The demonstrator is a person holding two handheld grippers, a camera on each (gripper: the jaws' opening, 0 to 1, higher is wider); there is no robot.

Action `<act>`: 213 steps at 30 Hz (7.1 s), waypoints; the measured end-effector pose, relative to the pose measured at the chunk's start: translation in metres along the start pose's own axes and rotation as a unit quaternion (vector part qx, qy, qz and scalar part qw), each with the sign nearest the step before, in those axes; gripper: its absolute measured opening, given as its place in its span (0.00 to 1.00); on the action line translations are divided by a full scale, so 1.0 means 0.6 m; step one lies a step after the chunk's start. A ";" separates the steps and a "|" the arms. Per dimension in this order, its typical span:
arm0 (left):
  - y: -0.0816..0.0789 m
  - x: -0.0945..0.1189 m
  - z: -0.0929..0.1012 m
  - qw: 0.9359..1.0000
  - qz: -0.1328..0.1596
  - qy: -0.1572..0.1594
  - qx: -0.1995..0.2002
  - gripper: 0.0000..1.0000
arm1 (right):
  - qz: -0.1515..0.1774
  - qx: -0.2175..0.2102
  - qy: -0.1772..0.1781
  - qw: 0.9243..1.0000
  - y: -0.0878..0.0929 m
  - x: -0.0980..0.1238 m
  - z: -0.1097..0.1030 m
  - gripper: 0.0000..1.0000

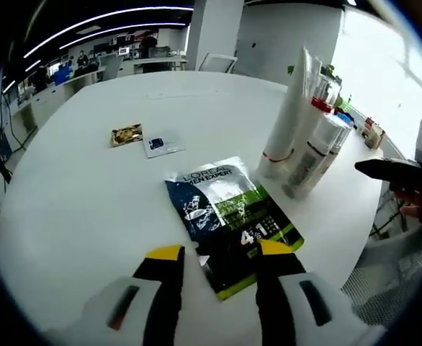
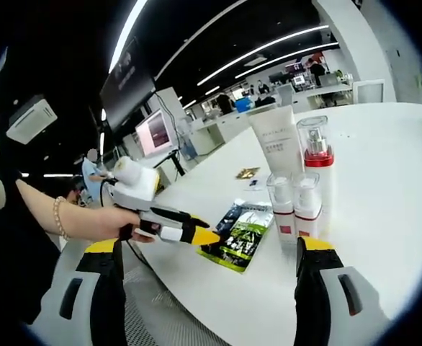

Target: Arrange the skincare products in the storage area until every visible bottle or jar stands upright without overlapping.

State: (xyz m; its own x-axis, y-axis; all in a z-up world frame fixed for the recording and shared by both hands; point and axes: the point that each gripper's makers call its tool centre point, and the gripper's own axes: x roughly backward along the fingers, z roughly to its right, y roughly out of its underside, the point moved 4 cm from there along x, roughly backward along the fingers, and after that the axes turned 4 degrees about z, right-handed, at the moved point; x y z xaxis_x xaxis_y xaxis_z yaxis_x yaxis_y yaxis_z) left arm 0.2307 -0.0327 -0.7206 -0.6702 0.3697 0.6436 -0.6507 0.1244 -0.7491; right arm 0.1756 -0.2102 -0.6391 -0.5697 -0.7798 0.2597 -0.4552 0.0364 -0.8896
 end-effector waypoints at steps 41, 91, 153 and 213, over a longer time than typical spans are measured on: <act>-0.009 0.194 -0.029 0.996 0.065 0.045 -0.034 0.84 | -0.029 0.044 -0.025 0.998 0.018 -0.004 -0.014 1.00; -0.045 0.150 -0.048 0.998 0.055 0.005 -0.037 0.99 | -0.051 0.051 -0.006 0.997 0.027 -0.006 -0.002 1.00; -0.168 -0.174 -0.095 0.991 -0.025 -0.123 0.042 0.80 | -0.073 0.017 0.054 0.996 0.043 0.004 0.033 0.97; -0.172 -0.063 -0.070 0.991 0.083 -0.094 -0.053 0.38 | -0.047 0.022 0.048 0.998 0.028 0.004 0.030 0.95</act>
State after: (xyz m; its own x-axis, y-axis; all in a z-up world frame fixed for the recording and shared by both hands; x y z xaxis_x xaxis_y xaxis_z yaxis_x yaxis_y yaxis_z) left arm 0.3382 -0.0207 -0.6746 -0.8263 0.2169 0.5198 -0.4908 0.1753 -0.8535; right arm 0.1787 -0.2224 -0.6603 -0.5897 -0.7154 0.3748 -0.4799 -0.0629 -0.8751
